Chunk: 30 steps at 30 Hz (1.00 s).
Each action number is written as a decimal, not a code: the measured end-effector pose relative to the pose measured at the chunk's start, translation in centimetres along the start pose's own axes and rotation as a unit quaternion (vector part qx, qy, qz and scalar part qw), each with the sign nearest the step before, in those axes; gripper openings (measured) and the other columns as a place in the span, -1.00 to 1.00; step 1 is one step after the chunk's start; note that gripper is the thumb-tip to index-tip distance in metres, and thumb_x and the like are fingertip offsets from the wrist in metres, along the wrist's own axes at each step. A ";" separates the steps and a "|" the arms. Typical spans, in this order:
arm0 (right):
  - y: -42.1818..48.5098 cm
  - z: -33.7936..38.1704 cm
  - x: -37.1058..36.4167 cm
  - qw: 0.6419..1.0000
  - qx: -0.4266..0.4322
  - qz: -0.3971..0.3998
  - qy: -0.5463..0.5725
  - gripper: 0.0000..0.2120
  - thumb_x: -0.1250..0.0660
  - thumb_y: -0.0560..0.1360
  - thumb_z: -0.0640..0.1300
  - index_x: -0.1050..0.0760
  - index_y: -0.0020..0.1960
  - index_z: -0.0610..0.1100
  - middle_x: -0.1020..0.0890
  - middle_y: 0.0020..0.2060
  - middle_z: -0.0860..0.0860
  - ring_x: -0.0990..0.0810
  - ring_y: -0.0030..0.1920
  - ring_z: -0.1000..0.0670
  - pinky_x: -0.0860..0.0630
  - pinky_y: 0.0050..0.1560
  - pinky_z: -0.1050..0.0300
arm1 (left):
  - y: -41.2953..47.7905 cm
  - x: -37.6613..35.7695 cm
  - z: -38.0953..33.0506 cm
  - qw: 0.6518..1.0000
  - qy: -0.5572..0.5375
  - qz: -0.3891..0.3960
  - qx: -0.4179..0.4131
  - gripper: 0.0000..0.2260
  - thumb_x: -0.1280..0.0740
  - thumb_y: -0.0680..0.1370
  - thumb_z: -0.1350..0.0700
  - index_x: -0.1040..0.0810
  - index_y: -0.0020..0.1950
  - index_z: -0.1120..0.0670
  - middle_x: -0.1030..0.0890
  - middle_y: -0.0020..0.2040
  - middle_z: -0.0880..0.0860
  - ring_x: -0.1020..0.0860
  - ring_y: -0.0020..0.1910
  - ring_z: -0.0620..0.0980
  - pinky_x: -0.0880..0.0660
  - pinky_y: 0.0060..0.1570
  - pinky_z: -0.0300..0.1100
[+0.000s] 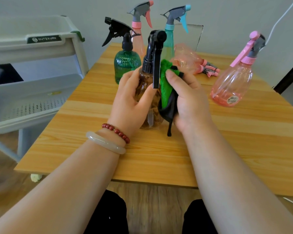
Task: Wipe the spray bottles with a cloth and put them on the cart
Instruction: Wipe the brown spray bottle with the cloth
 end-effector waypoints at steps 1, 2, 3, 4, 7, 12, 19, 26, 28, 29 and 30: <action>0.1 -0.2 0.4 0.999 -0.002 -0.012 -0.046 -0.90 -0.36 0.54 -0.26 -0.64 0.00 -0.14 -0.71 -0.13 -0.08 -0.69 -0.09 -0.05 -0.63 -0.07 0.07 | 0.0 0.1 0.2 1.000 0.006 -0.003 0.004 -0.70 -0.25 0.62 0.02 -0.47 0.35 0.02 -0.46 0.11 -0.13 -0.46 0.12 -0.29 -0.38 0.14 -0.46; 0.2 -0.3 0.8 0.995 -0.007 -0.026 -0.099 -0.91 -0.38 0.54 -0.23 -0.65 -0.01 -0.12 -0.72 -0.15 -0.07 -0.70 -0.10 -0.05 -0.62 -0.10 0.07 | 0.0 0.1 0.3 1.000 0.011 -0.004 0.008 -0.71 -0.25 0.62 0.03 -0.48 0.34 0.03 -0.45 0.08 -0.11 -0.45 0.08 -0.29 -0.37 0.10 -0.48; 0.3 -0.5 1.2 0.989 -0.010 -0.038 -0.144 -0.92 -0.40 0.52 -0.21 -0.66 -0.03 -0.10 -0.72 -0.16 -0.07 -0.70 -0.10 -0.06 -0.62 -0.08 0.03 | 0.0 0.1 0.4 1.000 0.014 -0.004 0.010 -0.72 -0.25 0.63 0.04 -0.49 0.33 0.03 -0.45 0.06 -0.11 -0.45 0.05 -0.31 -0.36 0.08 -0.50; 0.3 -0.5 1.5 0.984 -0.009 -0.046 -0.172 -0.94 -0.42 0.51 -0.19 -0.67 -0.06 -0.07 -0.73 -0.15 -0.07 -0.71 -0.08 -0.08 -0.63 -0.01 -0.04 | 0.0 0.1 0.4 1.000 0.016 -0.005 0.013 -0.73 -0.25 0.63 0.05 -0.49 0.32 0.03 -0.45 0.05 -0.11 -0.44 0.04 -0.32 -0.35 0.07 -0.52; 0.2 -0.2 1.1 0.991 -0.006 -0.040 -0.126 -0.92 -0.40 0.52 -0.22 -0.66 -0.07 -0.08 -0.73 -0.14 -0.08 -0.71 -0.07 -0.08 -0.65 0.05 -0.08 | 0.0 0.2 0.2 1.000 0.020 -0.005 0.010 -0.74 -0.26 0.64 0.07 -0.50 0.31 0.05 -0.45 0.03 -0.12 -0.44 0.03 -0.34 -0.34 0.07 -0.52; -0.1 0.3 -0.7 0.999 0.014 0.030 0.032 -0.91 -0.37 0.50 -0.25 -0.63 -0.03 -0.14 -0.70 -0.09 -0.12 -0.67 -0.02 -0.11 -0.60 0.10 -0.09 | 0.1 0.3 0.0 1.000 0.023 -0.010 -0.003 -0.69 -0.26 0.63 0.09 -0.50 0.37 0.08 -0.49 0.07 -0.09 -0.45 0.08 -0.32 -0.35 0.14 -0.48; 0.2 -0.5 1.0 0.991 -0.013 -0.025 -0.132 -0.82 -0.39 0.54 -0.17 -0.71 -0.21 -0.07 -0.68 -0.18 -0.16 -0.65 -0.10 -0.18 -0.58 0.05 -0.25 | 0.1 0.3 0.0 1.000 0.011 -0.011 0.003 -0.60 -0.25 0.62 0.02 -0.43 0.44 0.09 -0.50 0.11 -0.22 -0.47 0.17 -0.29 -0.41 0.23 -0.35; -0.3 0.5 -0.2 0.999 0.037 0.007 -0.035 -0.88 -0.35 0.55 -0.24 -0.64 -0.07 -0.07 -0.71 -0.14 -0.06 -0.69 -0.07 -0.06 -0.63 -0.02 0.02 | 0.0 0.6 -0.1 0.999 -0.035 -0.027 0.016 -0.65 -0.28 0.59 0.02 -0.36 0.37 0.00 -0.57 0.17 -0.08 -0.56 0.19 -0.15 -0.54 0.22 -0.04; -0.2 0.7 -0.2 0.991 0.067 0.017 -0.117 -0.87 -0.39 0.53 -0.22 -0.63 -0.07 -0.01 -0.71 -0.14 -0.04 -0.70 -0.08 -0.05 -0.62 -0.04 0.04 | 0.0 0.7 0.1 0.998 -0.043 -0.030 0.023 -0.66 -0.28 0.61 0.05 -0.37 0.37 0.03 -0.58 0.14 -0.10 -0.57 0.16 -0.17 -0.55 0.19 -0.07; -0.1 0.5 0.0 0.984 0.065 0.011 -0.165 -0.88 -0.40 0.52 -0.21 -0.63 -0.06 0.01 -0.71 -0.12 -0.03 -0.70 -0.08 -0.03 -0.63 -0.05 0.05 | 0.0 0.8 0.2 0.998 -0.043 -0.033 0.030 -0.66 -0.28 0.61 0.07 -0.37 0.38 0.04 -0.58 0.13 -0.11 -0.57 0.14 -0.18 -0.55 0.18 -0.09; 0.0 0.2 0.4 0.977 0.051 0.001 -0.207 -0.89 -0.41 0.52 -0.19 -0.62 -0.05 0.01 -0.71 -0.11 -0.02 -0.71 -0.08 -0.01 -0.63 -0.05 0.05 | 0.1 0.9 0.4 0.998 -0.040 -0.039 0.037 -0.66 -0.28 0.62 0.08 -0.37 0.39 0.04 -0.57 0.13 -0.12 -0.57 0.14 -0.19 -0.55 0.18 -0.12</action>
Point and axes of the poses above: each hand's wrist, its own y-axis towards the middle knuckle, its own x-axis out of the back of the hand, z = x × y, the point moved 8 cm from there along y, towards the middle knuckle
